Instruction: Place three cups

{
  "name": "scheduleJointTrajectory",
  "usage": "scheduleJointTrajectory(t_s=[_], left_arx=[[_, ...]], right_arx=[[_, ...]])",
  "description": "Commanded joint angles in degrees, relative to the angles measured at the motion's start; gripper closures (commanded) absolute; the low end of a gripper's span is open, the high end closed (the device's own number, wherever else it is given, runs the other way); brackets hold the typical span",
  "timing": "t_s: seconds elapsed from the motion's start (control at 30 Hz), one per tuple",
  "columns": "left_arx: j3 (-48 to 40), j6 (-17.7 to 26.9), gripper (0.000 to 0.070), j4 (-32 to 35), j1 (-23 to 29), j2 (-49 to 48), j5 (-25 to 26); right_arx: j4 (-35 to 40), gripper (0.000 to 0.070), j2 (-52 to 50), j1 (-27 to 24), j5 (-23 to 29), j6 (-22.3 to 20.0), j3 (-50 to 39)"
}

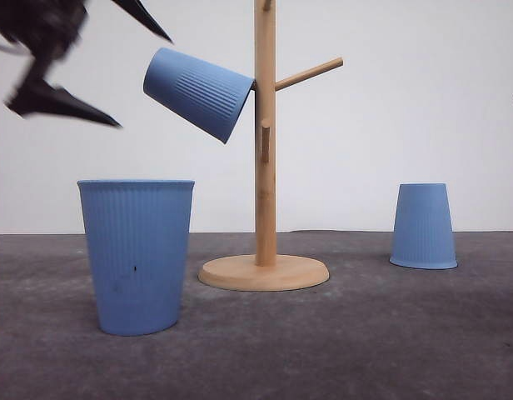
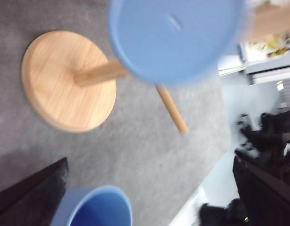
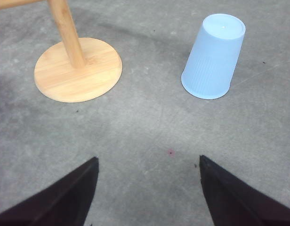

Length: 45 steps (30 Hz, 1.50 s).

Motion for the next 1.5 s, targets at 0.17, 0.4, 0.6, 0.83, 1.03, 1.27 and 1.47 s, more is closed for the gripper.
scheduleJointTrajectory(t_s=[0.17, 0.4, 0.6, 0.83, 1.03, 1.27, 1.47], left_arx=[[-10.5, 5.4, 0.0161, 6.8, 3.6, -15.1, -8.0], [-33.0, 1.3, 0.0161, 23.4, 5.6, -35.3, -10.6], [-41.2, -1.0, 0.0160, 23.3, 5.6, -47.8, -10.8], [-41.2, 0.0, 0.0160, 22.2, 5.6, -52.0, -11.3], [-41.2, 0.0, 0.0160, 22.1, 5.6, -51.9, -12.2], [-41.2, 0.0, 0.0160, 22.1, 5.6, -51.9, -13.7], [-41.2, 0.0, 0.0160, 22.1, 5.6, -51.9, -13.8]], right_arx=[[1.0, 0.0265, 0.2, 0.2, 0.0, 1.0, 0.9], [2.8, 0.0265, 0.2, 0.2, 0.0, 1.0, 0.9], [3.0, 0.0228, 1.0, 0.1, 0.3, 8.0, 0.9], [3.1, 0.0149, 10.6, -1.6, 0.2, 15.6, 4.2], [6.0, 0.0142, 25.7, -5.7, -1.6, 12.5, 12.4], [10.9, 0.0037, 44.2, -6.9, -2.2, 8.6, 23.9], [20.3, 0.0000, 56.8, -7.0, -1.7, 6.9, 29.8]])
